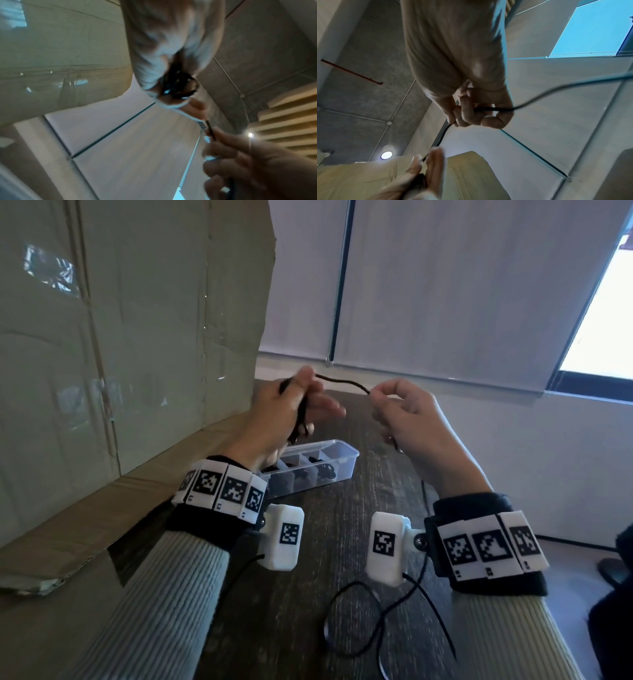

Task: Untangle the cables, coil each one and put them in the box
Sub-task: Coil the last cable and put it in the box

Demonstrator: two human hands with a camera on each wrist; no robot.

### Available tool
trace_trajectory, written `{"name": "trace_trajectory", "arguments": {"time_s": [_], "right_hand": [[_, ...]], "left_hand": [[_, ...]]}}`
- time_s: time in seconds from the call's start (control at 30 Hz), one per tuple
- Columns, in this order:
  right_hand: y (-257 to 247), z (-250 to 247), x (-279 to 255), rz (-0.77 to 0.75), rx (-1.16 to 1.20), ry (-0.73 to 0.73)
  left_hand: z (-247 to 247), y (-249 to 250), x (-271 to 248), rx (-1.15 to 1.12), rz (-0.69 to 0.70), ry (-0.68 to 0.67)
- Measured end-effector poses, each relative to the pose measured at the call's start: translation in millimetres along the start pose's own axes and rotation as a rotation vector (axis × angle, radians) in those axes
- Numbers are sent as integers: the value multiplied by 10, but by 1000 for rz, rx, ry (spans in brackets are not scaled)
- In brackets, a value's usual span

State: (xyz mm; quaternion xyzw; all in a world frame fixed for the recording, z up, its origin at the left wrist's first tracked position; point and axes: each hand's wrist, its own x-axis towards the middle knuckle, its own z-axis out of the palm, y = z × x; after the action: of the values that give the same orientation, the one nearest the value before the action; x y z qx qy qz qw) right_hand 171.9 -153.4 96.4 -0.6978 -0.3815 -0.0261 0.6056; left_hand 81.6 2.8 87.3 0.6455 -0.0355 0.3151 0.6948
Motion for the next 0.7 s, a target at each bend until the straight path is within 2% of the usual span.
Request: {"name": "trace_trajectory", "arguments": {"time_s": [0.1, 0.2, 0.33, 0.4, 0.47, 0.53, 0.63, 0.7], "right_hand": [[43, 72, 4, -59, -100, -60], [78, 181, -26, -97, -295, -144], [28, 310, -130, -43, -341, -391], [-38, 322, -159, -48, -366, -475], [-133, 277, -192, -72, -418, -536], [-199, 190, -205, -85, -444, -560], [-273, 101, -230, -124, -389, -554], [-313, 87, -239, -164, -332, -525]], "left_hand": [[-16, -1, 51, -112, 5, 122], [-54, 13, 88, -253, -13, 152], [-97, 32, 105, -514, -21, 249], [-133, 29, 92, -518, -25, 298], [-173, 8, 95, -356, 17, 330], [-191, -15, 98, -101, 93, 332], [-136, -49, 80, 356, 212, 249], [-83, -78, 41, 650, 240, 143]]}}
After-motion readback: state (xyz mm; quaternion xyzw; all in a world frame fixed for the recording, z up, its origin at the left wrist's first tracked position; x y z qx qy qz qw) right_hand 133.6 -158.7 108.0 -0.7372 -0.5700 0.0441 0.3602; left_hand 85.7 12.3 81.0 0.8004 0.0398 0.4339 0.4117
